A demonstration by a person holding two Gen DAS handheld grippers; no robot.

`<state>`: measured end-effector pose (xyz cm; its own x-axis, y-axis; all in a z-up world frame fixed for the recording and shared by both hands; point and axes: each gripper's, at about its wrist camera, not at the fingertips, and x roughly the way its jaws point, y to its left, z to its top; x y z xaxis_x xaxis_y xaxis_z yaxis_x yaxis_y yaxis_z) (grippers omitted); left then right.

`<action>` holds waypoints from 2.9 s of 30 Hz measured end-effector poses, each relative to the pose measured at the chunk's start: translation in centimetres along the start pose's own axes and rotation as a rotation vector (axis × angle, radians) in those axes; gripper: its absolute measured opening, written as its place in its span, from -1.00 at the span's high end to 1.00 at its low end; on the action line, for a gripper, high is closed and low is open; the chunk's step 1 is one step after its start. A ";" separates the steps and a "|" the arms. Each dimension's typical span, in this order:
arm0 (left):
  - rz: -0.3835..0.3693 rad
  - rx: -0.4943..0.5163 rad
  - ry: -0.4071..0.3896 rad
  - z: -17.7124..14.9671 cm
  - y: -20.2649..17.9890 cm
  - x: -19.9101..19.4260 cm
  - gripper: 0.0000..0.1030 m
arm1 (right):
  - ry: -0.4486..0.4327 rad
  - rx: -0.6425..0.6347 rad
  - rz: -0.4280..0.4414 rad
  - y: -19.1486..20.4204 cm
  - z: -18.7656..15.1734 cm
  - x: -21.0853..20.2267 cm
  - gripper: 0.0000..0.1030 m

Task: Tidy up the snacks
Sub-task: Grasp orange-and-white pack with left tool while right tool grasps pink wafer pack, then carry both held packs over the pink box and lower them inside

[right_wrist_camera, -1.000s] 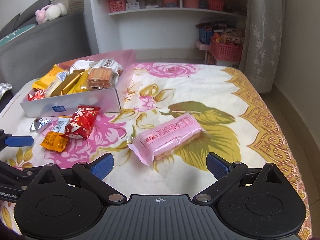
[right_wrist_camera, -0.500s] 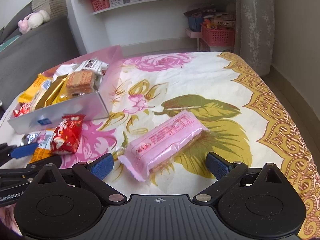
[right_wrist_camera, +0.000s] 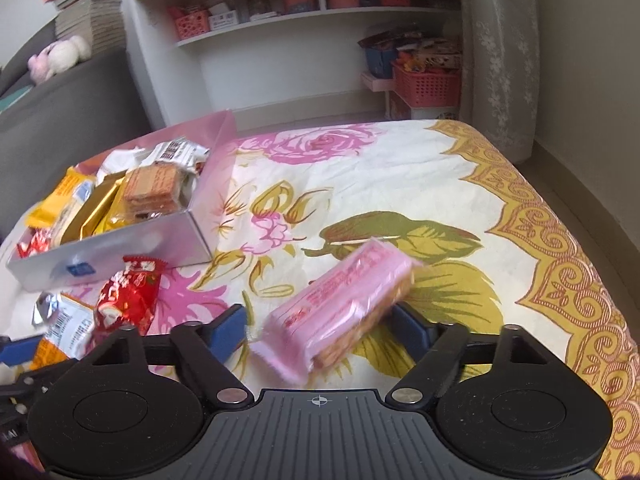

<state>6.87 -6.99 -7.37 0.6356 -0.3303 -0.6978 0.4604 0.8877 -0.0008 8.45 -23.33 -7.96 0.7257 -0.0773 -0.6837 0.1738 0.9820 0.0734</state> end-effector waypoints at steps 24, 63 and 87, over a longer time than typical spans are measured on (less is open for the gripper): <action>-0.068 -0.005 0.030 -2.5 3.1 -2.1 -0.09 | 0.037 -0.197 0.094 0.4 -1.8 -3.2 -0.20; -0.092 -0.117 -0.011 -0.3 4.2 -2.7 0.30 | -0.013 -0.021 0.061 -0.1 1.2 -1.6 0.40; 0.025 -0.266 -0.125 5.5 11.9 1.2 0.30 | -0.107 0.069 0.224 9.2 8.2 1.1 0.40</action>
<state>16.51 1.47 -4.29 0.7236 -0.3291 -0.6067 0.2749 0.9437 -0.1841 16.30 -15.81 -2.05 0.8171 0.1195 -0.5640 0.0429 0.9630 0.2662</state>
